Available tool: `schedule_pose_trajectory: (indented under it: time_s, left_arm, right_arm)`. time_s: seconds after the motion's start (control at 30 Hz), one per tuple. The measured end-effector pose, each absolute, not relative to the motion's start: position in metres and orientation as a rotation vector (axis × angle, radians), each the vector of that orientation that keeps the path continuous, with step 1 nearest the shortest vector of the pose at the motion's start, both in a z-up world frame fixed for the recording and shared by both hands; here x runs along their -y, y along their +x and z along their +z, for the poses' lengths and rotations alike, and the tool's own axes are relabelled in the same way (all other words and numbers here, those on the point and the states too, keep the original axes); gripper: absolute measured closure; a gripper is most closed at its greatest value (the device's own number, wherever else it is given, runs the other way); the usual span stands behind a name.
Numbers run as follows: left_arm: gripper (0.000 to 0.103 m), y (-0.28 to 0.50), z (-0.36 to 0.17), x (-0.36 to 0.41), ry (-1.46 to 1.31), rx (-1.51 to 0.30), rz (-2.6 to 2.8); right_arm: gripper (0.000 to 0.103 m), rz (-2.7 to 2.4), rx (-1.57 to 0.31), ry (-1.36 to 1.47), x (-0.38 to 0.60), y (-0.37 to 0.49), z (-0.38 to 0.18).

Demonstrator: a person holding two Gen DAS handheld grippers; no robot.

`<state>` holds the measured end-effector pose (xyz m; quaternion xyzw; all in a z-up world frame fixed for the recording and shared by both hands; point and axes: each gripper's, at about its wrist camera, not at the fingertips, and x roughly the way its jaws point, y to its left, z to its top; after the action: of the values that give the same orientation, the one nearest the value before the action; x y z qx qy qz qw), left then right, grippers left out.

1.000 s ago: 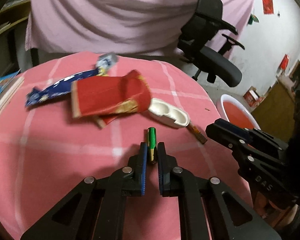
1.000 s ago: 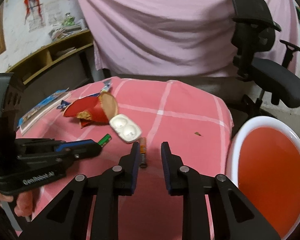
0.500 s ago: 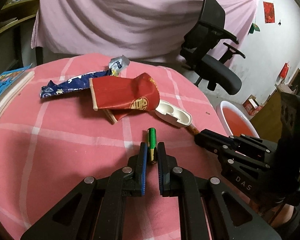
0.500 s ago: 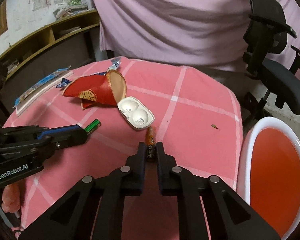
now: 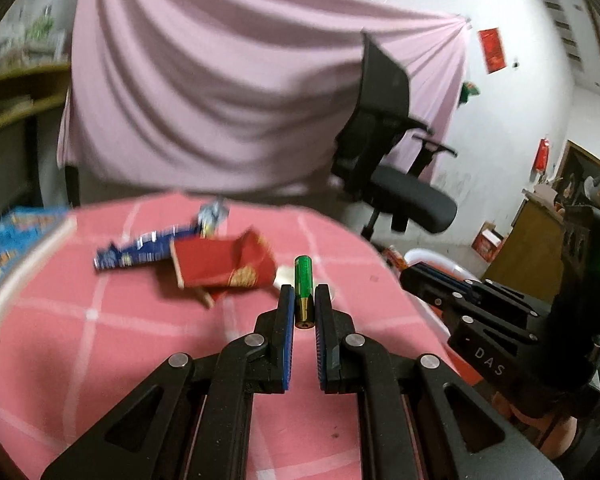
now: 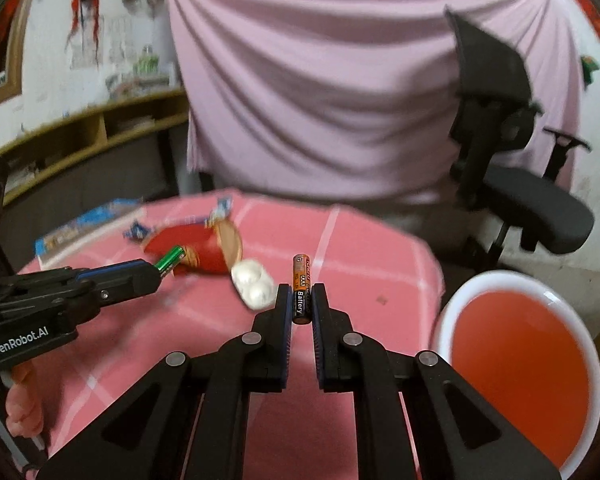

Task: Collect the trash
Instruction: 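Carry both batteries over the bucket and open both tools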

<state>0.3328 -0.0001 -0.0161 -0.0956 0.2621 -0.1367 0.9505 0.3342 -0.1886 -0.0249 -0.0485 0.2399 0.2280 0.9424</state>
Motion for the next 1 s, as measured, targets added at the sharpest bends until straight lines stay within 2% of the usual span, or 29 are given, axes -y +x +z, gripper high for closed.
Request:
schedule_pose_trajectory:
  time_s: [0.23,0.5,0.73,1.0]
  left_arm:
    - [0.096,0.296,0.007,0.023,-0.130,-0.305,-0.236]
    - [0.096,0.283,0.032,0.061,-0.045,-0.174,-0.265]
    - [0.096,0.288,0.040,0.099,0.005,-0.164,-0.330]
    - [0.096,0.300,0.033,0.155,0.047,-0.174,-0.410]
  right_arm:
    - [0.095,0.452,-0.265,-0.009,0.213,0.305,-0.006]
    - [0.095,0.373,-0.072,0.067,0.247,0.285,0.014]
    - [0.095,0.277,-0.028,0.139,0.292,0.279,0.019]
    - [0.095,0.191,-0.060,0.190,0.337,0.277,0.012]
